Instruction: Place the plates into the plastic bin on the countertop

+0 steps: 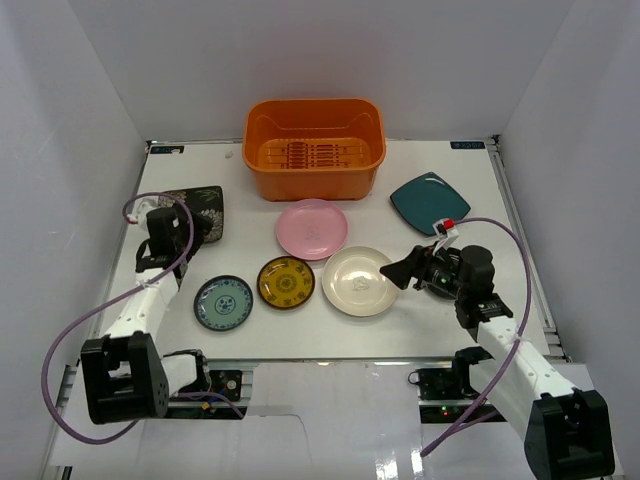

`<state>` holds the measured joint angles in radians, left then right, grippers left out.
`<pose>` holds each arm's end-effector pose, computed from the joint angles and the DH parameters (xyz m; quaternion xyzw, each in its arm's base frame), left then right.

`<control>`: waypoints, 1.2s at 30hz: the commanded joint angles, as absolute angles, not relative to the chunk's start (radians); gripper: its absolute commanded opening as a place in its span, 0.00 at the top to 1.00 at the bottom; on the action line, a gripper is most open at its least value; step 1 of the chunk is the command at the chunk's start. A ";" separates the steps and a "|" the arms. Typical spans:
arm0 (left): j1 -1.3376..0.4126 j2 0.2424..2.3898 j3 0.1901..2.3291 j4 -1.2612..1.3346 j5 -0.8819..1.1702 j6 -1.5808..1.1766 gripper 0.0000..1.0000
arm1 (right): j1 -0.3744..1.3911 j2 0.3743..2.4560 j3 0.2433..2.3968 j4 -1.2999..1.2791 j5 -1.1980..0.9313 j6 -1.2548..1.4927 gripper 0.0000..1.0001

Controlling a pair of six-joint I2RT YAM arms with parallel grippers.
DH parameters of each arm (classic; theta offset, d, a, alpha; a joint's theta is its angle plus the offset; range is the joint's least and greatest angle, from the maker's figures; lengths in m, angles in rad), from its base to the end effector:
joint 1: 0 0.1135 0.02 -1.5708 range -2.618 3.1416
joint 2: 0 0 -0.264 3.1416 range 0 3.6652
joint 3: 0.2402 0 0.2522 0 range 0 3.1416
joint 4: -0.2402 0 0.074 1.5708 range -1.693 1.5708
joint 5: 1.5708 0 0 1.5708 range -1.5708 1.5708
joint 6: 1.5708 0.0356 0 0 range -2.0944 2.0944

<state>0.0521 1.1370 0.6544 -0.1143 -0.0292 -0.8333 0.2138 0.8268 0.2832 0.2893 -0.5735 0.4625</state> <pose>0.2441 0.0138 0.2309 -0.3847 0.7956 -0.1662 0.4376 0.1742 0.0576 0.2063 -0.0776 0.7744 0.4057 0.4793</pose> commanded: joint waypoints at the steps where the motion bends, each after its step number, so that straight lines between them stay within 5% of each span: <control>1: 0.147 1.186 0.629 -0.067 0.025 -0.925 0.14 | 0.227 0.781 0.270 0.345 -0.589 0.448 0.24; 16: 0.331 1.568 0.669 0.109 -0.002 -0.968 0.23 | 0.304 0.758 0.265 0.311 -0.580 0.426 0.25; 20: 0.339 1.640 0.673 0.196 0.040 -0.954 0.44 | 0.318 0.776 0.270 0.304 -0.574 0.420 0.25; 23: 0.344 1.667 0.657 0.231 0.049 -0.968 0.70 | 0.330 0.781 0.281 0.295 -0.560 0.417 0.25; 25: 0.350 1.660 0.638 0.264 0.051 -0.966 0.96 | 0.336 0.795 0.297 0.284 -0.552 0.414 0.25; 36: 0.354 1.196 0.609 0.276 0.092 -0.985 1.00 | 0.429 0.902 0.469 0.245 -0.500 0.451 0.23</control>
